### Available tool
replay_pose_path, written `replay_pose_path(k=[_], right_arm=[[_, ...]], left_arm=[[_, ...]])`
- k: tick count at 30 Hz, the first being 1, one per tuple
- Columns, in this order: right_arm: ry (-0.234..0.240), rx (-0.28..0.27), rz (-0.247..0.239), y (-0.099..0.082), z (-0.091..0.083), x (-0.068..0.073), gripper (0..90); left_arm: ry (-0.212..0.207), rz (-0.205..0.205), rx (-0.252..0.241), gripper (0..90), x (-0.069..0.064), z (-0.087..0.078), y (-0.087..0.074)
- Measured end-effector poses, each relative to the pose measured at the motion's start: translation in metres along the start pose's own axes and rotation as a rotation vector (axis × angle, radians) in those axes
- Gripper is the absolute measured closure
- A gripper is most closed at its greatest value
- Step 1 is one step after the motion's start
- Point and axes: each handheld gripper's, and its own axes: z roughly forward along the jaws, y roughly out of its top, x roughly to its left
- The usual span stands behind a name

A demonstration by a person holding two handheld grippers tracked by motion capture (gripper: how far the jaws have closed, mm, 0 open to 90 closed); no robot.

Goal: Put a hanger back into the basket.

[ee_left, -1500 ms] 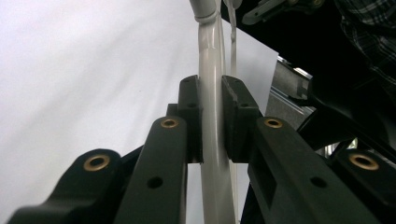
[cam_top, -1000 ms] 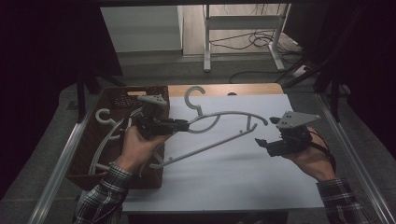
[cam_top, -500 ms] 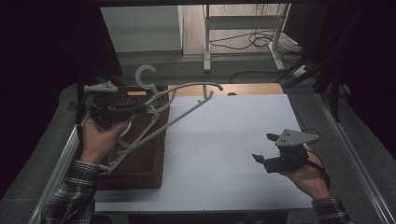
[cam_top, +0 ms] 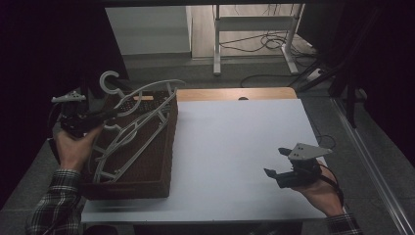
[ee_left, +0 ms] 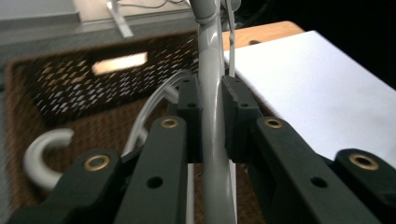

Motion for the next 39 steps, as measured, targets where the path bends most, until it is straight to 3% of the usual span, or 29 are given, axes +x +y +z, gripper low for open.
replay_pose_path(k=[3,9,12,14,15,17,19,21,24,25,26,27,29,30,31,32,33,34,35,36,38,39], right_arm=[[0.002,0.007,-0.002,-0.002,0.002,0.001,16.7],[0.013,0.012,-0.009,-0.001,0.004,0.003,17.0],[0.013,0.018,-0.012,-0.002,0.005,0.005,17.1],[0.015,0.019,-0.013,-0.003,0.005,0.006,17.1],[0.019,0.021,-0.012,-0.003,0.005,0.006,17.1],[0.016,0.026,-0.014,-0.004,0.007,0.005,17.2],[0.022,0.025,-0.008,-0.003,0.008,0.005,17.5],[0.02,0.028,-0.02,-0.002,0.009,0.007,17.5],[0.024,0.021,-0.026,-0.002,0.007,0.01,17.5],[0.023,0.022,-0.026,-0.002,0.007,0.01,17.5],[0.022,0.025,-0.022,-0.003,0.007,0.01,17.5],[0.022,0.027,-0.017,-0.005,0.007,0.01,17.5],[0.021,0.031,0.005,-0.009,0.007,0.011,17.2],[0.017,0.032,0.013,-0.01,0.007,0.012,17.0],[0.014,0.032,0.028,-0.012,0.006,0.014,16.5],[0.011,0.029,0.048,-0.014,0.005,0.017,15.6],[0.006,0.027,0.074,-0.016,0.003,0.02,14.7],[0.008,0.022,0.112,-0.019,0.001,0.024,13.2],[0.009,0.019,0.133,-0.021,-0.001,0.026,10.5],[0.006,0.017,0.159,-0.024,-0.003,0.03,8.5],[0.012,0.004,0.212,-0.031,-0.007,0.039,5.1],[0.017,0.001,0.226,-0.034,-0.009,0.043,2.7]], left_arm=[[0.028,-0.008,0.011,80.3,0.008,0.0,-0.011],[-0.011,-0.063,0.03,80.3,0.021,0.007,-0.03],[-0.005,-0.093,0.008,80.3,0.023,0.004,-0.037],[0.044,-0.103,0.002,80.3,0.026,-0.002,-0.04],[0.02,-0.12,0.003,80.2,0.03,-0.005,-0.043],[0.008,-0.117,0.011,80.2,0.031,-0.003,-0.045],[-0.006,-0.097,0.058,80.0,0.026,0.007,-0.042],[0.026,-0.072,0.118,80.0,0.02,0.021,-0.038],[0.036,-0.095,0.195,79.5,0.023,0.031,-0.039],[0.062,-0.082,0.227,78.9,0.024,0.033,-0.041],[0.09,-0.058,0.243,74.3,0.023,0.034,-0.043],[0.116,-0.043,0.24,56.4,0.021,0.034,-0.045],[0.178,0.0,0.2,30.8,0.013,0.028,-0.047],[0.202,0.022,0.173,24.8,0.005,0.022,-0.046],[0.199,0.034,0.128,19.5,-0.006,0.016,-0.046],[0.167,0.036,0.086,15.7,-0.019,0.009,-0.046],[0.092,0.02,0.037,10.4,-0.037,0.004,-0.049],[0.032,0.015,0.011,4.1,-0.049,0.002,-0.052],[-0.048,0.014,-0.011,2.7,-0.066,0.003,-0.058],[-0.099,0.031,-0.011,0.7,-0.085,0.005,-0.065],[-0.121,0.136,-0.009,0.0,-0.123,0.012,-0.08],[-0.103,0.181,0.008,0.0,-0.14,0.015,-0.085]])
